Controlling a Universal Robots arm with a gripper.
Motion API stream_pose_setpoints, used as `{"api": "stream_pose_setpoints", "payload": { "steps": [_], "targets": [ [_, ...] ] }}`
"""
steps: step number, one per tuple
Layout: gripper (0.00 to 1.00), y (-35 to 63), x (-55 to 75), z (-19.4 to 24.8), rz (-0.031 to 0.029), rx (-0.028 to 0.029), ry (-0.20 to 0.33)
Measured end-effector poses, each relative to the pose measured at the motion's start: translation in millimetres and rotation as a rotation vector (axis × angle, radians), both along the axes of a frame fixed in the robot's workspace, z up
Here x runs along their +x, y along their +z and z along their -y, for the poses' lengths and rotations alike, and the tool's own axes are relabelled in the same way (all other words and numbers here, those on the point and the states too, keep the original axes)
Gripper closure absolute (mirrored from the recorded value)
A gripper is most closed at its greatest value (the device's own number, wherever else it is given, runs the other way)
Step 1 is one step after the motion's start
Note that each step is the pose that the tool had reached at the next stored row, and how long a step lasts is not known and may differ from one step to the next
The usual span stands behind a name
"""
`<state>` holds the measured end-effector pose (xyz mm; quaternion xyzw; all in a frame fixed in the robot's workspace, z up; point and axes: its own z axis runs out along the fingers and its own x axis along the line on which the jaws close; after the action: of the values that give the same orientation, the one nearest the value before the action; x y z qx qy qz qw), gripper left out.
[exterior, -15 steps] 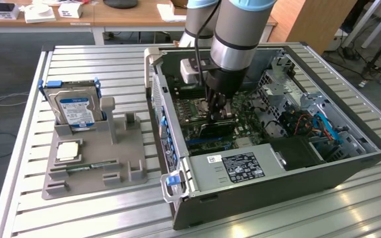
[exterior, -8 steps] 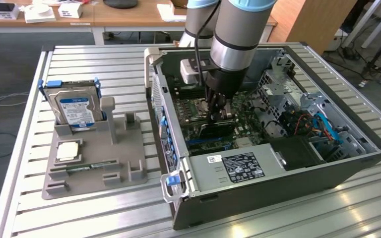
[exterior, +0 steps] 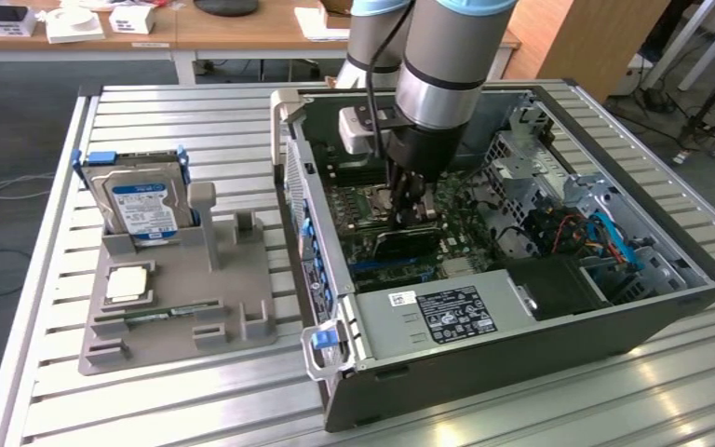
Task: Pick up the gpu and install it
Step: 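Press down on the gpu until it lock into place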
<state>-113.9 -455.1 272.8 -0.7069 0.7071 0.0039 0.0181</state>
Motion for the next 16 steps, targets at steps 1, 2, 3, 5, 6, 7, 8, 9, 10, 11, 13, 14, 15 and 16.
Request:
{"api": "stream_pose_setpoints", "payload": {
  "steps": [1, 2, 3, 5, 6, 7, 8, 9, 10, 11, 13, 14, 15, 16],
  "targets": [
    [0.89, 1.9, 0.0, 0.0, -0.0001, 0.0000, 0.000],
    [0.89, 2.9, 0.0, 0.0, -0.0001, -0.0001, 0.000],
    [0.89, 2.8, 0.0, 0.0, 0.0000, 0.0002, 0.000],
    [0.89, 2.8, 0.0, 0.0, 0.0000, 0.0001, 0.000],
    [0.89, 2.9, -1.0, 0.0, 0.0000, -0.0001, 0.000],
    [0.89, 2.9, -4.0, 0.0, -0.0001, -0.0003, 0.000],
    [0.89, 2.9, -8.2, 0.0, -0.0001, -0.0001, 0.000],
    [0.89, 2.8, -12.8, 0.0, 0.0002, -0.0002, 0.000],
    [0.89, 2.9, -16.9, 0.0, 0.0002, -0.0003, 0.000],
    [0.89, 2.8, -19.0, 0.0, 0.0003, -0.0002, 0.000],
    [0.89, 2.7, -19.8, 0.0, 0.0003, -0.0003, 0.000],
    [0.89, 2.7, -19.8, 0.0, 0.0002, -0.0003, 0.000],
    [0.89, 2.5, -19.9, 0.0, 0.0003, -0.0006, 0.000],
    [0.89, 1.4, -20.0, 0.0, 0.0003, -0.0005, 0.000]
  ]
}}
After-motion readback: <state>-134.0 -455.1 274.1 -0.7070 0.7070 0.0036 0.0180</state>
